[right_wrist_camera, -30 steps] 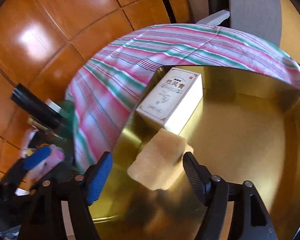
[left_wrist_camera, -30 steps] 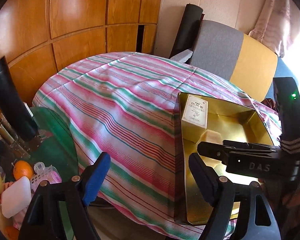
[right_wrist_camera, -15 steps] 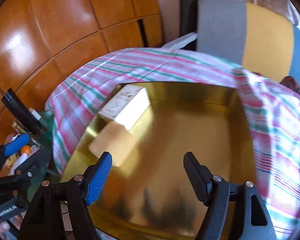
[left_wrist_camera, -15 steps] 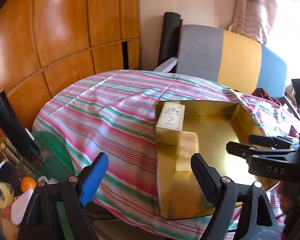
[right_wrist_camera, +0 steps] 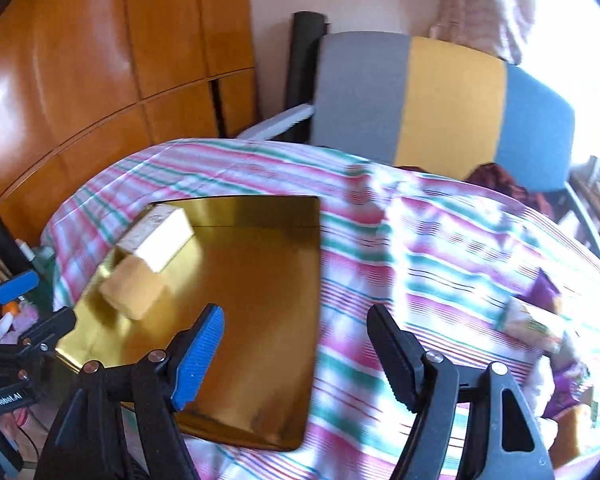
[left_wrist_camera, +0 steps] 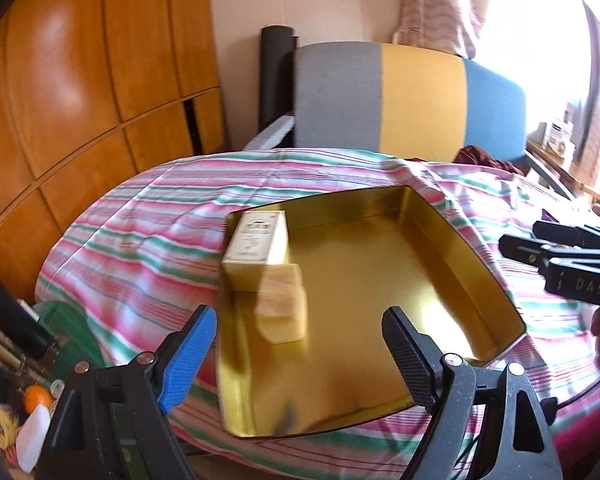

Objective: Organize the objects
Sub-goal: 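Move both tools back over the snacks on the cloth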

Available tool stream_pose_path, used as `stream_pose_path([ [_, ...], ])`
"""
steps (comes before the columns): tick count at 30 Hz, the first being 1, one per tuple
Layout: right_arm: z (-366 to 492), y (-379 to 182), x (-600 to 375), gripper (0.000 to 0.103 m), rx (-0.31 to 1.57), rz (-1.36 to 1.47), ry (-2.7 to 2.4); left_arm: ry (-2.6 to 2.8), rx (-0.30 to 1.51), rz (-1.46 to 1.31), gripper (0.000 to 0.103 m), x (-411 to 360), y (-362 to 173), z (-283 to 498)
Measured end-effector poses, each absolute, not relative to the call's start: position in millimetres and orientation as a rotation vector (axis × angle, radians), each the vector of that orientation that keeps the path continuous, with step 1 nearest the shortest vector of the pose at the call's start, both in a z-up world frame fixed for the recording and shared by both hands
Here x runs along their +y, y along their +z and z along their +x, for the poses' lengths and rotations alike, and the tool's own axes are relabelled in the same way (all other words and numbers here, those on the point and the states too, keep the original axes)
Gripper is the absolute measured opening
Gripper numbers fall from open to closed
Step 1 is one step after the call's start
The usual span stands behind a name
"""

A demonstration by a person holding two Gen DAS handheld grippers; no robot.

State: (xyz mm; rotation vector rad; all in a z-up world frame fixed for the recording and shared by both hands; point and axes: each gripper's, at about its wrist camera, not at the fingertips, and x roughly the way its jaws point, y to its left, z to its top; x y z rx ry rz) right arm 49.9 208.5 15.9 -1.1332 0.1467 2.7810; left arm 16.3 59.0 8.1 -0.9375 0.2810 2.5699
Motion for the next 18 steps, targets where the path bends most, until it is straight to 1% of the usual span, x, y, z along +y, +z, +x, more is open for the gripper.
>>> stream_pose_path([
  [9, 105.6, 22.7, 304.2, 0.075, 0.219, -1.050, 2.579, 2.426, 0.357, -0.896, 0.086, 110.0, 9.4, 24.6],
  [14, 152.3, 28.3, 375.5, 0.075, 0.325, -0.961, 2.402, 2.342, 0.395, -0.852, 0.086, 143.9, 14.9, 31.7],
  [18, 198.6, 30.3, 435.1, 0.075, 0.450, -0.836, 2.234, 2.278, 0.412, -0.823, 0.086, 168.7, 19.7, 36.1],
])
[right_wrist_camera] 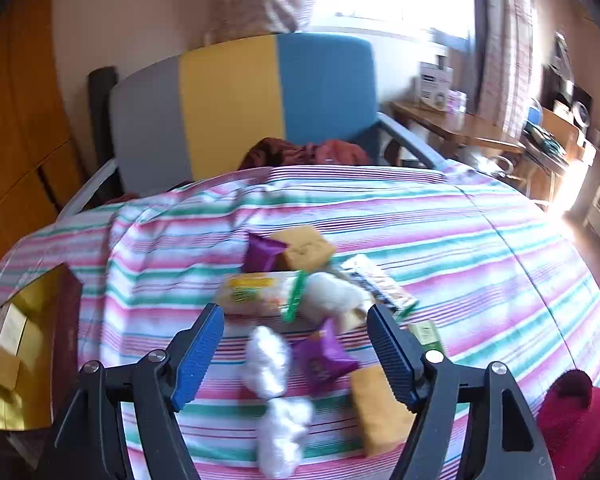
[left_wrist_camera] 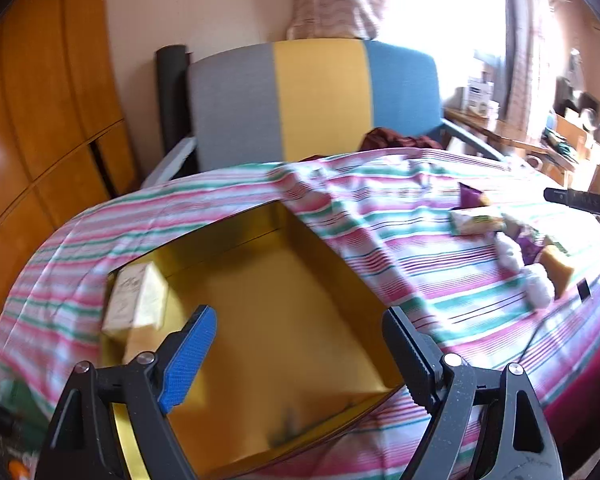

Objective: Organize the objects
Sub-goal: 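Move both tools back over the snacks on the cloth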

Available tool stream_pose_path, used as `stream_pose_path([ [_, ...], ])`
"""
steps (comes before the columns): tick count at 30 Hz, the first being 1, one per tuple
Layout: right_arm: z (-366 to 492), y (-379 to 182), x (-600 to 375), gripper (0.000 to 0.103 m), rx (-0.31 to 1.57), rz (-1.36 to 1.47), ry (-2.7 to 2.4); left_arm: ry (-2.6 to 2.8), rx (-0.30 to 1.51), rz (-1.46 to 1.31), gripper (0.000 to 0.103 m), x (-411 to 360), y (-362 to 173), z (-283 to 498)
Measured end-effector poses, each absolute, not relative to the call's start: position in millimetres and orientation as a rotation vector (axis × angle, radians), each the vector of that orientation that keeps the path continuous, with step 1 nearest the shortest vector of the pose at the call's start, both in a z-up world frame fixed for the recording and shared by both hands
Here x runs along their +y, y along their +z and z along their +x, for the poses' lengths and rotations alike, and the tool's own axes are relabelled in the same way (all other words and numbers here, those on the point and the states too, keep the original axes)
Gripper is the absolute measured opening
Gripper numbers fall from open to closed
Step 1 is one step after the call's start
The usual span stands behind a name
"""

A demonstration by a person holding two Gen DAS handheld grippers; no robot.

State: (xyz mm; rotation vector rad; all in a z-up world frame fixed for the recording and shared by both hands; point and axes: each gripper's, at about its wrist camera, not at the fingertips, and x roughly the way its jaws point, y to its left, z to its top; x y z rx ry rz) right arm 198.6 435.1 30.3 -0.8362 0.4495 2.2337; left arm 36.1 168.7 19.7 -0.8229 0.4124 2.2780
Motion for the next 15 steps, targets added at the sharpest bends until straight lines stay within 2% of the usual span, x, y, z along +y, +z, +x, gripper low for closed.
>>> stream_pose_path([
  [3, 229.6, 26.0, 468.8, 0.076, 0.561, -0.725, 2.117, 2.226, 0.428, -0.827, 0.082, 190.7, 20.2, 38.9],
  [7, 262.3, 13.3, 497.3, 0.076, 0.802, -0.623, 2.003, 2.150, 0.453, -0.829, 0.075, 224.7, 18.6, 45.3],
  [11, 266.7, 8.0, 502.1, 0.076, 0.864, -0.617, 1.991, 2.073, 0.519, -0.810, 0.070, 263.2, 13.2, 47.7],
  [15, 264.7, 5.4, 499.9, 0.076, 0.882, -0.633, 2.016, 1.989, 0.621, -0.762, 0.070, 308.6, 9.0, 50.0],
])
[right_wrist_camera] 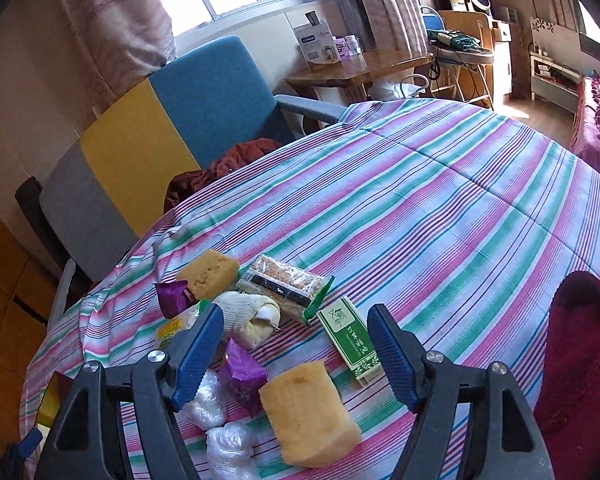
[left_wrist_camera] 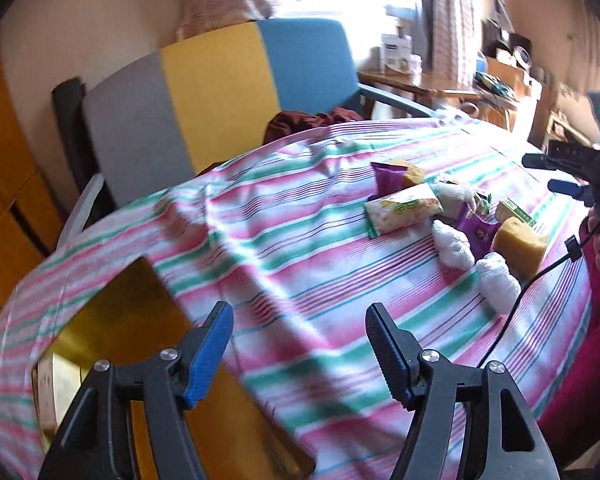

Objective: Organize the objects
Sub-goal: 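Move both tools back over the snacks on the cloth, then grasp the yellow-green snack bag with the left gripper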

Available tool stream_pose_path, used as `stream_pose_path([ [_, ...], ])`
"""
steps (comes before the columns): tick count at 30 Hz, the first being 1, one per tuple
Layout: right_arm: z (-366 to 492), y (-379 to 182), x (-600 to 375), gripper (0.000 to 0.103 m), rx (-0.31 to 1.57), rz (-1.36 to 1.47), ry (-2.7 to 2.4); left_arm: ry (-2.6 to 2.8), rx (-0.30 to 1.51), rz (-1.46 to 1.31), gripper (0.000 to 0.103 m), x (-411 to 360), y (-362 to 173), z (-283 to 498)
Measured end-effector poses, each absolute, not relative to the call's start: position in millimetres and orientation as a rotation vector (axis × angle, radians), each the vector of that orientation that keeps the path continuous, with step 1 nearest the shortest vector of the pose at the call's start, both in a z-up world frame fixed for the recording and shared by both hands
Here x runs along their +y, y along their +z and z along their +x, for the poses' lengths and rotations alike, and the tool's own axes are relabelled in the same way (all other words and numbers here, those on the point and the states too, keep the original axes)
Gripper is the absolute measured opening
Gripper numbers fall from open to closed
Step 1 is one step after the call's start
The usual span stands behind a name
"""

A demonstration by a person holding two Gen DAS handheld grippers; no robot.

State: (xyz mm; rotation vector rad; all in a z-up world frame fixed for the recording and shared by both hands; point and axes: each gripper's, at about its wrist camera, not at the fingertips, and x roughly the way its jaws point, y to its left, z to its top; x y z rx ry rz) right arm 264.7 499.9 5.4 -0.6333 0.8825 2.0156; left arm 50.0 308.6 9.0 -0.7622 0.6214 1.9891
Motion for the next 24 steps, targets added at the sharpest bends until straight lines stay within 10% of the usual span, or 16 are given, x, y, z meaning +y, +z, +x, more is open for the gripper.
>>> stream_pose_path([
  [24, 270.9, -15.5, 518.0, 0.076, 1.126, -0.641, 2.032, 1.492, 1.032, -0.571, 0.072, 516.4, -53.2, 44.5],
])
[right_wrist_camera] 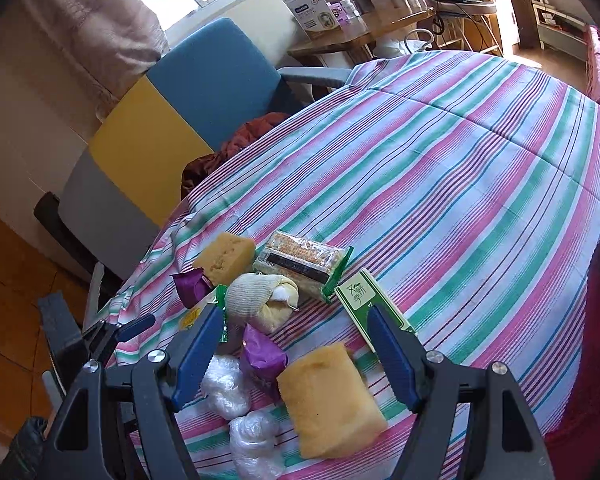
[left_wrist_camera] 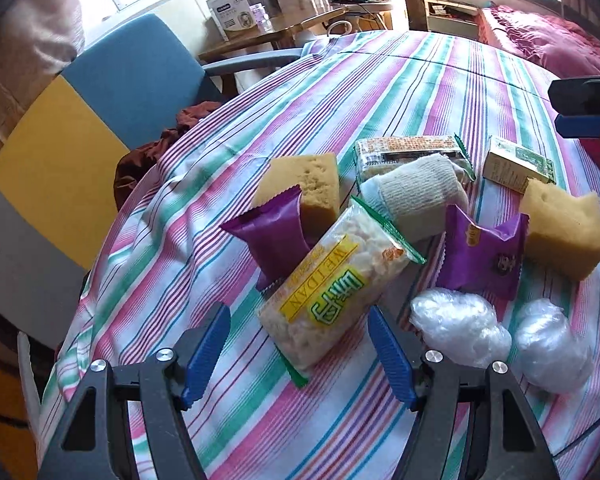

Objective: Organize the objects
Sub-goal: 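Grasp the yellow-green snack bag with the left gripper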

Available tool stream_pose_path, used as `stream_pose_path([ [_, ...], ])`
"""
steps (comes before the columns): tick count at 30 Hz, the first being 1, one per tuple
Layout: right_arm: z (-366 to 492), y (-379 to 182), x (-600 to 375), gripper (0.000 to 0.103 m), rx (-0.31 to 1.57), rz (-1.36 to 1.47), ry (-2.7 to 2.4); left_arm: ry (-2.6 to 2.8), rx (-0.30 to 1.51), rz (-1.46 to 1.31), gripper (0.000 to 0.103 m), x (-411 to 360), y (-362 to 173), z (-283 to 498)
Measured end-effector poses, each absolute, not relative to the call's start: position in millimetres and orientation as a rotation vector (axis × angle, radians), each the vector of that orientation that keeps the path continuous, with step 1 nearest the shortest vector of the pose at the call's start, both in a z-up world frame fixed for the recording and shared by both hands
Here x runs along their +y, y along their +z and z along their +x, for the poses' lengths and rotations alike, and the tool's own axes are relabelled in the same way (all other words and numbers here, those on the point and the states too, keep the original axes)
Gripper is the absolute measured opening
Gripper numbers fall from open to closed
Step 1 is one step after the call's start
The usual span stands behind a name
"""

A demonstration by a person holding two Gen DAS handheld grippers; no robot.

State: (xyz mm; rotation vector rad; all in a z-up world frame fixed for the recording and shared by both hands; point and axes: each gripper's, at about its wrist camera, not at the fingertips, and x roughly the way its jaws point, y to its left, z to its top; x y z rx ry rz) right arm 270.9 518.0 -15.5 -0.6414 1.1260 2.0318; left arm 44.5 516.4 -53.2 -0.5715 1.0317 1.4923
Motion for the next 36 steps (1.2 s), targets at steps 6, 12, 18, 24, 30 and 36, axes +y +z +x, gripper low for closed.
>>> stream_pose_path([
  [6, 270.6, -19.8, 520.2, 0.076, 1.155, -0.654, 2.021, 1.377, 1.042, -0.596, 0.071, 537.0, -69.6, 49.7],
  [12, 274.2, -21.1, 523.4, 0.076, 1.159, -0.641, 1.996, 1.415, 0.920, -0.704, 0.052, 521.1, -71.3, 49.4],
  [18, 285.9, -21.7, 529.5, 0.076, 1.189, -0.592, 1.952, 1.548, 0.824, -0.818, 0.051, 472.5, -63.5, 50.0],
  [24, 292.5, -23.8, 533.0, 0.076, 1.217, -0.576, 1.919, 1.740, 0.764, -0.904, 0.051, 414.4, -68.9, 54.8],
  [30, 295.1, -27.3, 533.8, 0.076, 1.226, -0.587, 1.888, 1.805, 0.653, -0.938, 0.051, 371.1, -67.3, 72.3],
  [36, 285.4, -30.2, 530.3, 0.076, 1.211, -0.652, 1.906, 1.822, 0.710, -0.839, 0.051, 369.4, -75.3, 88.7],
])
